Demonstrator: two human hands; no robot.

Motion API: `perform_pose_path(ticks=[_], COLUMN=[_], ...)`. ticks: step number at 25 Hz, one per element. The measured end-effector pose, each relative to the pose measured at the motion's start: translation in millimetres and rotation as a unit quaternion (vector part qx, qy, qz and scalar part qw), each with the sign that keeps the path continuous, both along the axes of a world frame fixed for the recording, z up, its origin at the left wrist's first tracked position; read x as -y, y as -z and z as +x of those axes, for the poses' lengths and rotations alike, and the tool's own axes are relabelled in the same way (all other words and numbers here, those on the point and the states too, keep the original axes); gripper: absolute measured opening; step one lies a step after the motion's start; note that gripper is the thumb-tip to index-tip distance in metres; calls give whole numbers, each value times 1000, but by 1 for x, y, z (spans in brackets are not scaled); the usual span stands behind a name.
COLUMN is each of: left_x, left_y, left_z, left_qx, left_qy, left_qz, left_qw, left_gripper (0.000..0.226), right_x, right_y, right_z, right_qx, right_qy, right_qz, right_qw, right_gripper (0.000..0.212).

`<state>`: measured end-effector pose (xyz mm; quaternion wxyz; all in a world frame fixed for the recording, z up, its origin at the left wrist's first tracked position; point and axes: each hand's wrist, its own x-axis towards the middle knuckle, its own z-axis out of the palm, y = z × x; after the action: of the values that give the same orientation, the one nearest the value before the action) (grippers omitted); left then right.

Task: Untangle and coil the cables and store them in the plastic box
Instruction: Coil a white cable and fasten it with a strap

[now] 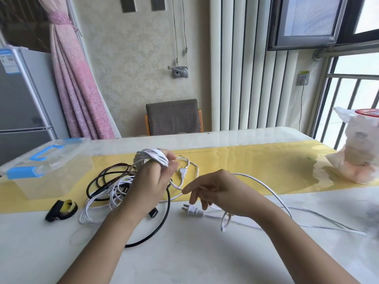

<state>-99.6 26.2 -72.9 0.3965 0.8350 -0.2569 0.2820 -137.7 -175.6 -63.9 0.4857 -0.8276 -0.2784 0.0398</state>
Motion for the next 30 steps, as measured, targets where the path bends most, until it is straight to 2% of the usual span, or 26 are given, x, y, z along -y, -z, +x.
perform_pose_path(ticks=[2, 5, 6, 7, 8, 10, 11, 14, 16, 17, 18, 20, 22, 24, 27, 28, 30], left_x=[-6, -3, 1, 4, 7, 10, 8, -4, -20, -27, -34, -52, -57, -61, -66, -69, -77], left_y=[4, 1, 0, -1, -4, -10, -13, -19, -20, -21, -22, -24, -28, -29, -30, -31, -33], left_z=[5, -1, -3, -4, -2, 2, 5, 6, 6, 3, 2, -2, -6, -8, -10, -8, 1], left_qx=[-7, -66, -102, -159, -228, -331, -346, -338, -392, -424, -431, -413, -397, -387, -383, -374, -345], left_qy=[-20, -1, 10, 19, 39, 106, 138, 210, 311, 371, 394, 405, 442, 451, 449, 443, 403], left_qz=[90, 91, 47, -34, -149, -377, -453, -581, -624, -608, -587, -565, -562, -593, -646, -660, -692], left_qw=[996, 994, 994, 986, 961, 859, 810, 710, 600, 560, 561, 588, 575, 543, 485, 477, 489], left_gripper=[22, 38, 43, 45, 45, 38, 34, 28, 26, 30, 36, 35, 28, 20, 26, 24, 21], right_x=[9, 23, 25, 26, 27, 28, 28, 24, 22, 23, 24, 29, 34, 35, 26, 22, 15], right_y=[-9, -22, -24, -26, -26, -25, -24, -22, -23, -22, -21, -18, -14, -12, -7, -5, -3], right_z=[-1, -5, -6, -7, -6, -5, -5, -6, -7, -5, -2, 6, 14, 17, 16, 15, 12], right_qx=[-22, -66, -83, -95, -101, -92, -88, -90, -50, -23, 2, 41, 66, 84, 113, 124, 141], right_qy=[-27, -107, -131, -140, -133, -98, -84, -46, 24, 74, 126, 215, 289, 330, 319, 303, 270], right_qz=[66, 146, 152, 152, 144, 102, 75, 33, 35, 42, 51, 72, 81, 54, -63, -101, -125], right_qw=[997, 981, 976, 974, 975, 986, 990, 994, 998, 996, 991, 973, 952, 939, 939, 940, 944], right_gripper=[31, 21, 22, 26, 30, 32, 30, 23, 19, 18, 17, 18, 18, 18, 18, 18, 18])
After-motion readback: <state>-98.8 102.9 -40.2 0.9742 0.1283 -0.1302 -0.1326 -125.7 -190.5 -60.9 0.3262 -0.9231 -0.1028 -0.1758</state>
